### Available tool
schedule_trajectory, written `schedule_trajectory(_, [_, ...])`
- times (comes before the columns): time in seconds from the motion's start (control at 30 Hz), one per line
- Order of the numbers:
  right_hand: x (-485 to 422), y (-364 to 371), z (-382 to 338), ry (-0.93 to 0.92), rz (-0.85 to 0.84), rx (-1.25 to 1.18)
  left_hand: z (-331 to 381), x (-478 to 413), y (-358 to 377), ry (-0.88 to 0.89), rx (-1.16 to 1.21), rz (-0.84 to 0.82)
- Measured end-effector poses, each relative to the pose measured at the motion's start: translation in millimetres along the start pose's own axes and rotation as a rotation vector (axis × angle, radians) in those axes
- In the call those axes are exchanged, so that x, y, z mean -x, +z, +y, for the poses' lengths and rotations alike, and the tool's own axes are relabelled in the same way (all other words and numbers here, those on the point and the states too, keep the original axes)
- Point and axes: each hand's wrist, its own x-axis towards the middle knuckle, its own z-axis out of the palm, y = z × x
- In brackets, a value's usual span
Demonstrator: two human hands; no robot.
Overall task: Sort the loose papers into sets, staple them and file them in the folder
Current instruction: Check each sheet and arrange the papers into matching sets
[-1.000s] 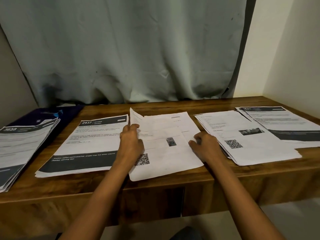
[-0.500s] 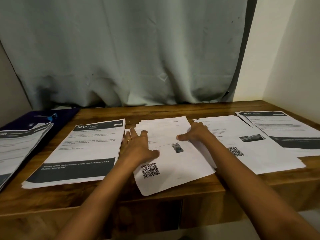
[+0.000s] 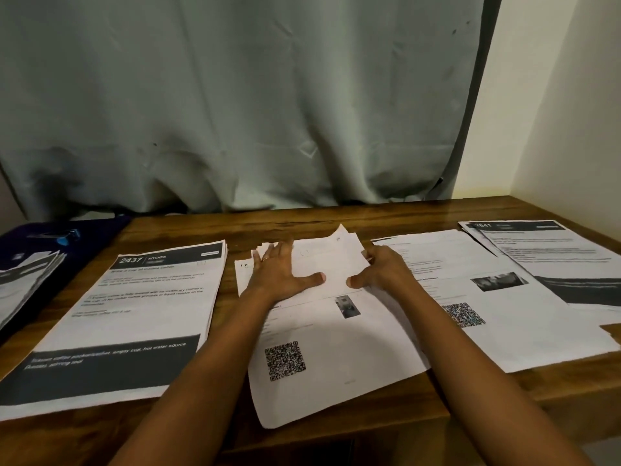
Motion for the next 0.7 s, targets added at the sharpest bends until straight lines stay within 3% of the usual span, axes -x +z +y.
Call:
schedule_trajectory(0.2, [-1.8,-9.7,-0.9,0.006,-0.025,-0.046,-10.0,-9.2,8.3,0.067,0.065,0.063])
schedule_trajectory(0.4, [3.9,-16.3,1.1,-0.018,-0.089,-0.047,0.1,-5.4,0.3,0.159,0.173,0.274])
schedule_trajectory(0.7, [8.3,-15.4,4.4,-0.005,-0.019,-0.176,-0.1,1.5,-0.1,0.124,0.112,0.163])
